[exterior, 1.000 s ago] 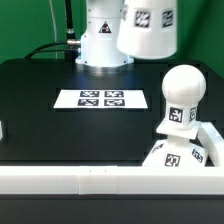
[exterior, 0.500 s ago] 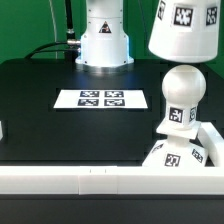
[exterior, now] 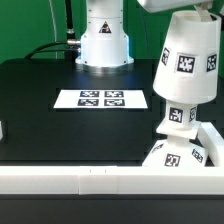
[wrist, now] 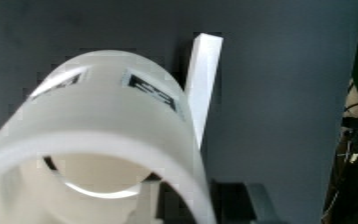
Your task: Assemble lamp
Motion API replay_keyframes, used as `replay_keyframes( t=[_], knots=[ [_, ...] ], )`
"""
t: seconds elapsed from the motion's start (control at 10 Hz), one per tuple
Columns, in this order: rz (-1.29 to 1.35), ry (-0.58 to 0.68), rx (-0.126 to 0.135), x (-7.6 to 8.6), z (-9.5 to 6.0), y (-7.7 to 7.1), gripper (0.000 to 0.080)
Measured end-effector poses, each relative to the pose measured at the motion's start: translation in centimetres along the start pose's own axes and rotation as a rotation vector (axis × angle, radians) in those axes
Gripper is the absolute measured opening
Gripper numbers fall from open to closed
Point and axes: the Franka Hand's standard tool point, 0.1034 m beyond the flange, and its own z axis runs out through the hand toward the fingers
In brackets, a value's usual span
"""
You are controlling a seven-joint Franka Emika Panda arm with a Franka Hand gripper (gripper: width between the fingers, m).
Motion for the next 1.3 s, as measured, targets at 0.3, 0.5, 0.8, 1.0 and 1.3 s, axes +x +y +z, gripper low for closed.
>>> replay_keyframes(
  t=[0.3, 0.5, 0.8, 1.0, 1.3],
  knots=[
    [-0.002, -0.002, -0.002, -0.5, 2.1, 0.7, 0.0045],
    [0.000, -0.010, -0.001, -0.6, 3.1, 0.8, 0.0045],
    [0.002, -0.014, 0.000, -0.6, 3.8, 0.9, 0.0045],
    [0.002, -0.017, 0.000, -0.6, 4.0, 0.9, 0.0045],
    [0.006, -0.011, 0.000, -0.9, 3.2, 1.2, 0.0314]
  ],
)
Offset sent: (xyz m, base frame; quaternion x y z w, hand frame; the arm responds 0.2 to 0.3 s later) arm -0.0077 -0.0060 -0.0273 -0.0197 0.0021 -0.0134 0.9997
